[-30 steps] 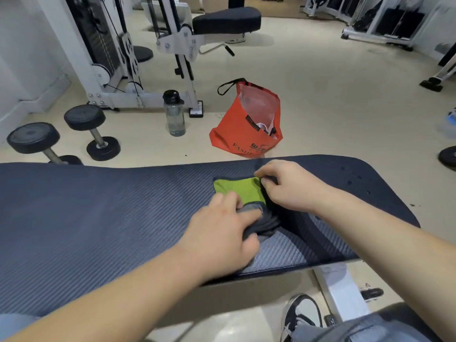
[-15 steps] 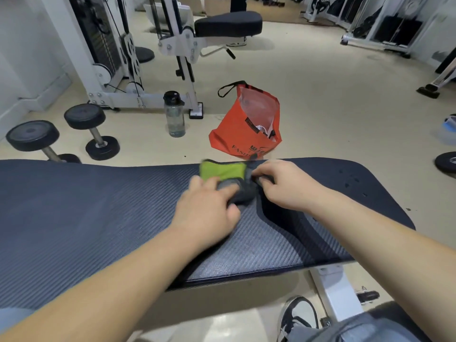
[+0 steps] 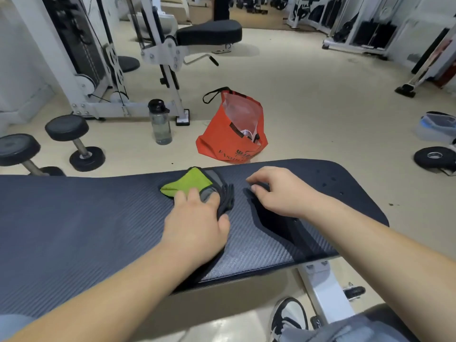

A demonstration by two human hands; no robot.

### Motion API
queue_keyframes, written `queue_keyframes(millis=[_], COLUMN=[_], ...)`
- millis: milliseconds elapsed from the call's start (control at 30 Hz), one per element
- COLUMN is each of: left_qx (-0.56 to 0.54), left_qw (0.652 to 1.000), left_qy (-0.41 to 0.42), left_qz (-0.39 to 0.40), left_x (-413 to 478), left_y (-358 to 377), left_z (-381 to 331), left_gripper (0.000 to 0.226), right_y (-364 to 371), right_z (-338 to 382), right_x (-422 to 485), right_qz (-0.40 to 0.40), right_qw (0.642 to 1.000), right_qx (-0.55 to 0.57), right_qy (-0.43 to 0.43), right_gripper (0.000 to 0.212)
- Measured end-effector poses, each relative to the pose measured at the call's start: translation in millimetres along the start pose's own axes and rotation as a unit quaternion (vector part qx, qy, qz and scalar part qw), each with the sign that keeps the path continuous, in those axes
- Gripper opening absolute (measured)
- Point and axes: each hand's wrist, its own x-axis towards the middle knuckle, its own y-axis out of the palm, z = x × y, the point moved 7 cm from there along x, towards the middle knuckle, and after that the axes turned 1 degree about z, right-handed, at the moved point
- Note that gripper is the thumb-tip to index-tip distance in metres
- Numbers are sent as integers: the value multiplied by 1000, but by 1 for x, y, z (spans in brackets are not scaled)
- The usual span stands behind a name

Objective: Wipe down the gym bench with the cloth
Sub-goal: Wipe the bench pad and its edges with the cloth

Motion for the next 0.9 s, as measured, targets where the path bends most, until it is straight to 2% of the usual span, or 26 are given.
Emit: queue_keyframes(millis=[100,167,233,367,400,433,533,567,633,767,833,900], left_qx=[-18,-28,-17,-31,-31,-24,-22,-32,-25,18,28,36], left_qw=[990,986,992,999,999,1000,992,989,992,1000,999,994], left_qy=[129,159,123,-24,-31,-12,126,142,120,-4,13,93], left_qz=[45,46,27,7,5,2,6,17,22,15,19,54], left_x=[-38,-30,1,45,42,35,0,3,29,56,36,-2], left_y=[7,8,9,10,12,14,20,20,17,14,17,23], left_z=[-44,-50,-46,-54,-64,-78,-108,-108,-101,-113,-141,-167], left_gripper=[56,53,48,50,51,52,51,51,49,53,60,67], right_y=[-9,-16,-26,-42,-43,-44,-48,-49,-52,-55,-58,-58], right_z=[-24,-44,-64,-97,-101,-103,-104,-105,-111,-146,-167,-186], right_x=[-9,-16,-25,-41,-43,-45,-45,-45,-49,-64,-77,-89], right_qz=[-14,-24,-33,-44,-40,-33,-31,-35,-46,-85,-101,-99], right_qw=[999,997,993,985,984,985,988,989,988,981,973,965], right_qx=[17,36,58,76,77,78,81,82,82,62,51,41], right_qy=[34,66,101,151,154,152,127,121,125,161,201,239], right_gripper=[32,33,34,39,40,42,42,42,42,45,48,51])
